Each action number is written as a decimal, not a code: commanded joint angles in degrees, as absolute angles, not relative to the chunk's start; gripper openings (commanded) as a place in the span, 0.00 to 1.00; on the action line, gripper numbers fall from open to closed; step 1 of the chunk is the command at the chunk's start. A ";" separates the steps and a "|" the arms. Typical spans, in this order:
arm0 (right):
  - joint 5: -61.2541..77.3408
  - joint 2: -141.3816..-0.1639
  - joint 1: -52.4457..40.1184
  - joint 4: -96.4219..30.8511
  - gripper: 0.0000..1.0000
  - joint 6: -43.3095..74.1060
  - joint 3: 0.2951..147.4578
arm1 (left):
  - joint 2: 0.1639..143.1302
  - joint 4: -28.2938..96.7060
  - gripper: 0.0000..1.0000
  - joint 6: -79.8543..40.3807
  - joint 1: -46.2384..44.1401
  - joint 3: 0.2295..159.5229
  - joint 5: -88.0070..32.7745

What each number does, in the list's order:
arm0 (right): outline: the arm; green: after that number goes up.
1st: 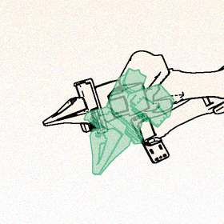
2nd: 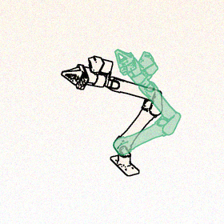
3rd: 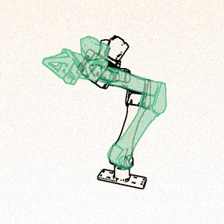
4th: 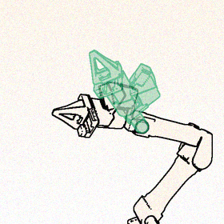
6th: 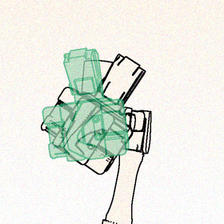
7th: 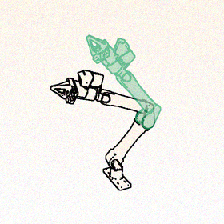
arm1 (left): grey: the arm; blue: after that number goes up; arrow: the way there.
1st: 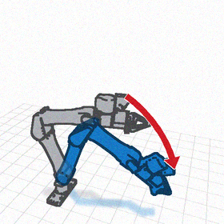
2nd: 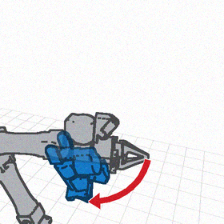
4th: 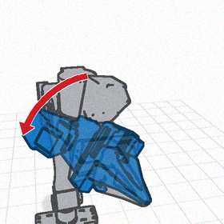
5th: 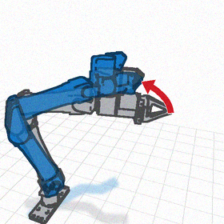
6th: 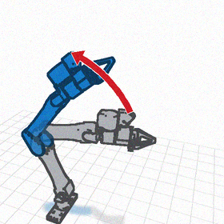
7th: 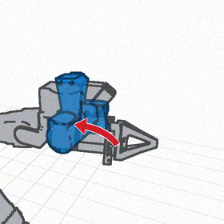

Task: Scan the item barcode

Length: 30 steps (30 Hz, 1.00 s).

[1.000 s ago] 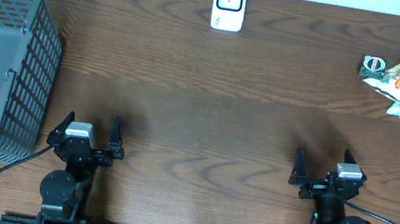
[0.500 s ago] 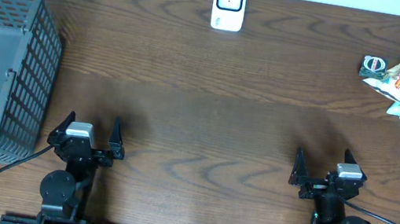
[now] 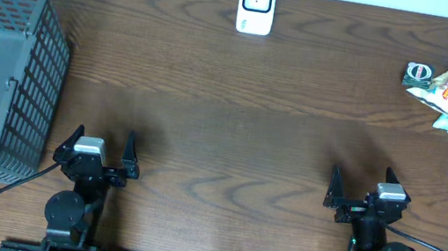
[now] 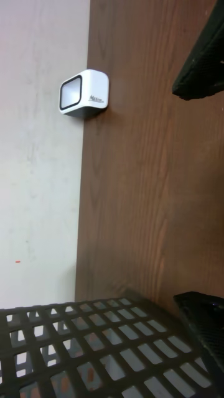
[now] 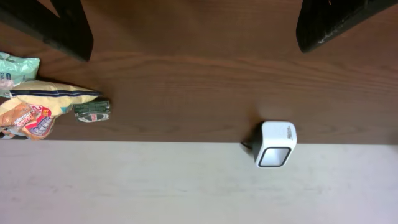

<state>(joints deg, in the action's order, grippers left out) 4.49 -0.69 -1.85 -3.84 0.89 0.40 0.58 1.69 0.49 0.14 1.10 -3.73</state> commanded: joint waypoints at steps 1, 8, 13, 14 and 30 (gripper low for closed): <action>4.84 -0.30 -2.31 -4.05 0.99 1.23 0.34 | 0.08 3.90 0.98 -0.38 -0.08 0.23 -5.32; 4.84 -0.30 -2.31 -4.05 0.99 1.23 0.34 | 0.08 3.77 0.98 -1.13 -0.08 0.23 -5.32; 4.84 -0.30 -2.31 -4.05 0.99 1.23 0.34 | 0.08 3.75 0.98 -1.13 -0.08 0.23 -5.32; 4.84 -0.30 -2.31 -4.05 0.99 1.23 0.34 | 0.08 3.75 0.98 -1.13 -0.08 0.23 -5.32; 4.84 -0.30 -2.31 -4.05 0.99 1.23 0.34 | 0.23 3.77 0.98 -1.13 -0.08 0.23 -5.32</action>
